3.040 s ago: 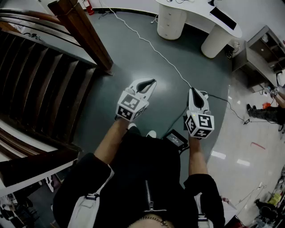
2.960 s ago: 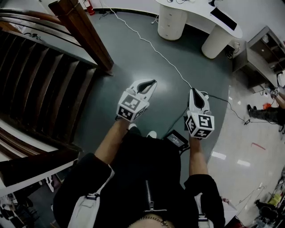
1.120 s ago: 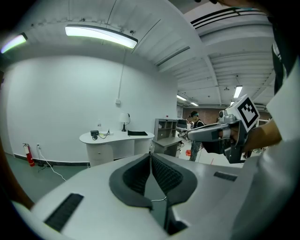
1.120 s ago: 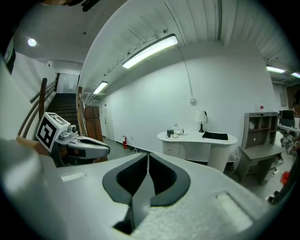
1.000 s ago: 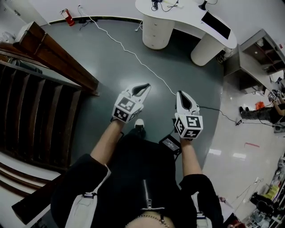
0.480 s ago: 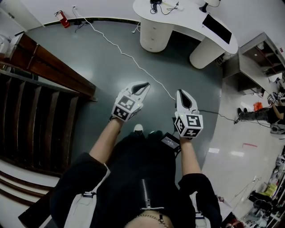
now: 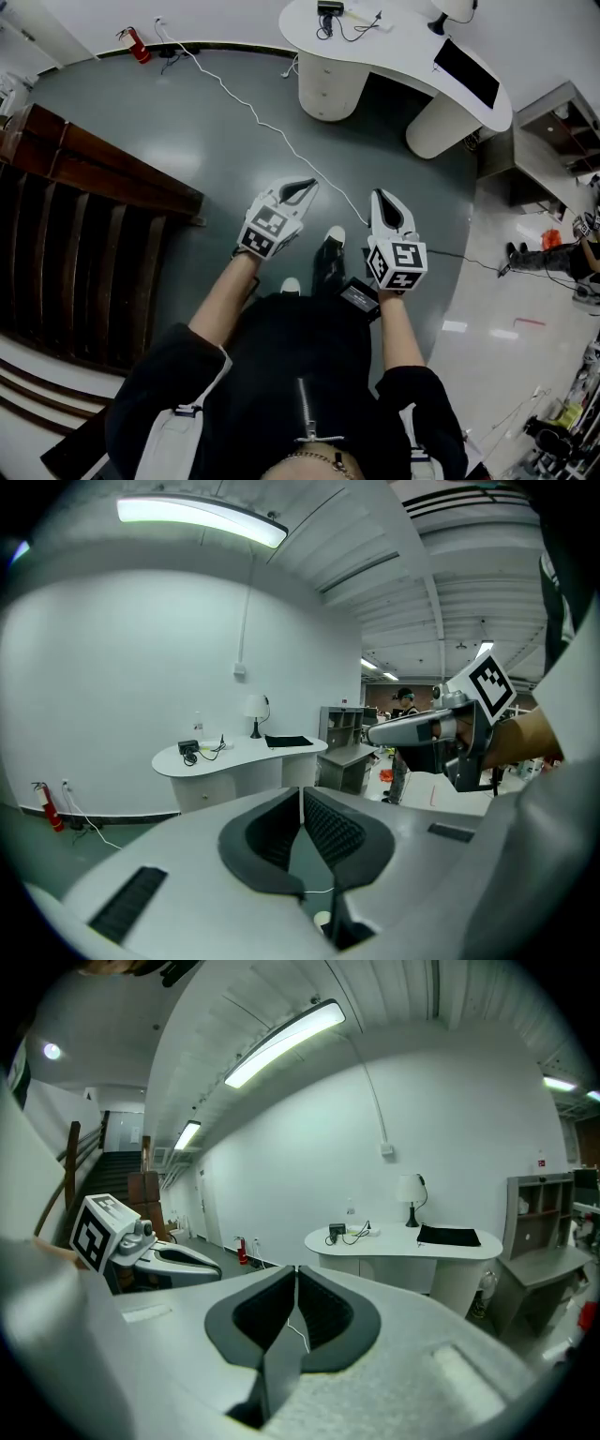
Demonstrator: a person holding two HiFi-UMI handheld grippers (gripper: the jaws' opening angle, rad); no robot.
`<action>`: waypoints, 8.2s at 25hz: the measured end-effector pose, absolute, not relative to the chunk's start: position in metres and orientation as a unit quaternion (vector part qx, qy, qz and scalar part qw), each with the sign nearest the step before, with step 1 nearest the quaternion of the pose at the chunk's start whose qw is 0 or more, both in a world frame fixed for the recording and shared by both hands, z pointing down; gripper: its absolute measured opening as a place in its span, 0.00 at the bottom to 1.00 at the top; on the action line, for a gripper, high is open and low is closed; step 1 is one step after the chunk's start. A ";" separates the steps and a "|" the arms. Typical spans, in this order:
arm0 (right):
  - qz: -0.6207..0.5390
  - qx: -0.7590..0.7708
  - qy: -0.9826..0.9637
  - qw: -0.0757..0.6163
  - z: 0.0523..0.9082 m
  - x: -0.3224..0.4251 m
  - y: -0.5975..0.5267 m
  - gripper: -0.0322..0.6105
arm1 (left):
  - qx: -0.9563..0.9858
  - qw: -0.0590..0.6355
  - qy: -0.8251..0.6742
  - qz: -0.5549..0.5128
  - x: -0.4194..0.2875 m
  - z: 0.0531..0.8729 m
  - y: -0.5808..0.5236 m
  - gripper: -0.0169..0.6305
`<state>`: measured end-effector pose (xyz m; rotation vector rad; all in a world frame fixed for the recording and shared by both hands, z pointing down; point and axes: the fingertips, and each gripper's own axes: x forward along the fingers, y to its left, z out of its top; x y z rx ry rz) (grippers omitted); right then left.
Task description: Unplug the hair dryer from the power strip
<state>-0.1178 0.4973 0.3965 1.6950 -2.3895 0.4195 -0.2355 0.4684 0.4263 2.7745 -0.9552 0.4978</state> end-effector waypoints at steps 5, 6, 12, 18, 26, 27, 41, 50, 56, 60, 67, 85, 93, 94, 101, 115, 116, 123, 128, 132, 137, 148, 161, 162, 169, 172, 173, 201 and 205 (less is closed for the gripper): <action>0.135 0.558 -0.815 0.080 0.386 -0.091 0.424 0.06 | 0.922 0.080 -0.335 0.178 -0.209 0.424 0.404 0.06; 0.135 0.556 -0.816 0.079 0.385 -0.083 0.411 0.06 | 0.921 0.081 -0.337 0.179 -0.202 0.423 0.393 0.06; 0.139 0.548 -0.822 0.074 0.377 -0.035 0.337 0.06 | 0.914 0.086 -0.350 0.187 -0.165 0.421 0.326 0.06; 0.146 0.527 -0.834 0.073 0.381 -0.008 0.291 0.06 | 0.905 0.088 -0.368 0.194 -0.142 0.421 0.283 0.06; 0.151 0.511 -0.844 0.066 0.385 0.000 0.251 0.06 | 0.898 0.083 -0.380 0.204 -0.133 0.421 0.244 0.06; 0.151 0.510 -0.844 0.066 0.385 0.001 0.246 0.06 | 0.898 0.083 -0.380 0.204 -0.132 0.421 0.239 0.06; 0.143 0.531 -0.832 0.071 0.387 0.017 0.127 0.06 | 0.914 0.080 -0.347 0.194 -0.103 0.430 0.108 0.06; 0.155 0.549 -0.817 0.081 0.388 0.013 -0.007 0.06 | 0.924 0.073 -0.310 0.212 -0.099 0.435 -0.029 0.06; 0.159 0.568 -0.803 0.081 0.388 0.012 -0.085 0.06 | 0.930 0.072 -0.289 0.215 -0.102 0.438 -0.107 0.06; 0.162 0.581 -0.794 0.080 0.392 0.015 -0.116 0.06 | 0.933 0.071 -0.278 0.216 -0.103 0.443 -0.144 0.06; 0.164 0.589 -0.787 0.089 0.398 0.026 -0.142 0.06 | 0.936 0.071 -0.262 0.224 -0.094 0.453 -0.176 0.06; 0.181 0.560 -0.802 0.095 0.419 0.067 -0.239 0.06 | 0.929 0.002 -0.239 0.283 -0.048 0.461 -0.286 0.06; 0.198 0.555 -0.802 0.096 0.437 0.082 -0.263 0.06 | 0.917 -0.054 -0.203 0.339 -0.037 0.477 -0.322 0.06; 0.199 0.554 -0.803 0.096 0.439 0.084 -0.266 0.06 | 0.915 -0.063 -0.195 0.348 -0.035 0.479 -0.326 0.07; 0.210 0.548 -0.805 0.093 0.450 0.086 -0.281 0.06 | 0.900 -0.116 -0.110 0.407 -0.021 0.500 -0.338 0.28; 0.228 0.544 -0.801 0.099 0.478 0.091 -0.297 0.06 | 0.846 -0.202 0.023 0.494 -0.002 0.546 -0.360 0.55; 0.228 0.543 -0.802 0.102 0.481 0.091 -0.297 0.06 | 0.843 -0.202 0.029 0.497 0.000 0.549 -0.362 0.55; 0.237 0.543 -0.798 0.110 0.491 0.092 -0.301 0.06 | 0.825 -0.194 0.076 0.525 0.009 0.582 -0.370 0.60; 0.243 0.547 -0.793 0.114 0.499 0.095 -0.300 0.06 | 0.813 -0.192 0.100 0.541 0.014 0.601 -0.371 0.61; 0.249 0.545 -0.792 0.119 0.505 0.096 -0.299 0.06 | 0.799 -0.201 0.120 0.554 0.020 0.613 -0.376 0.62; 0.261 0.545 -0.788 0.118 0.515 0.093 -0.296 0.06 | 0.777 -0.205 0.151 0.575 0.024 0.632 -0.379 0.62; 0.276 0.541 -0.785 0.117 0.525 0.095 -0.297 0.06 | 0.753 -0.191 0.182 0.602 0.028 0.659 -0.382 0.62; 0.277 0.540 -0.785 0.121 0.538 0.096 -0.308 0.06 | 0.737 -0.180 0.203 0.619 0.030 0.666 -0.380 0.62; 0.275 0.539 -0.786 0.125 0.540 0.096 -0.309 0.06 | 0.734 -0.181 0.202 0.623 0.030 0.667 -0.380 0.62; 0.264 0.529 -0.793 0.143 0.548 0.090 -0.320 0.06 | 0.724 -0.182 0.205 0.634 0.029 0.667 -0.380 0.61; 0.229 0.511 -0.812 0.164 0.546 0.087 -0.328 0.06 | 0.725 -0.181 0.203 0.633 0.029 0.667 -0.380 0.62; 0.202 0.497 -0.824 0.182 0.547 0.085 -0.331 0.06 | 0.725 -0.180 0.203 0.632 0.029 0.667 -0.380 0.61; 0.104 0.375 -0.877 0.283 0.609 0.044 -0.386 0.20 | 0.715 -0.165 0.217 0.643 0.031 0.670 -0.380 0.62; 0.109 0.374 -0.877 0.281 0.613 0.041 -0.388 0.14 | 0.717 -0.164 0.218 0.642 0.031 0.671 -0.379 0.62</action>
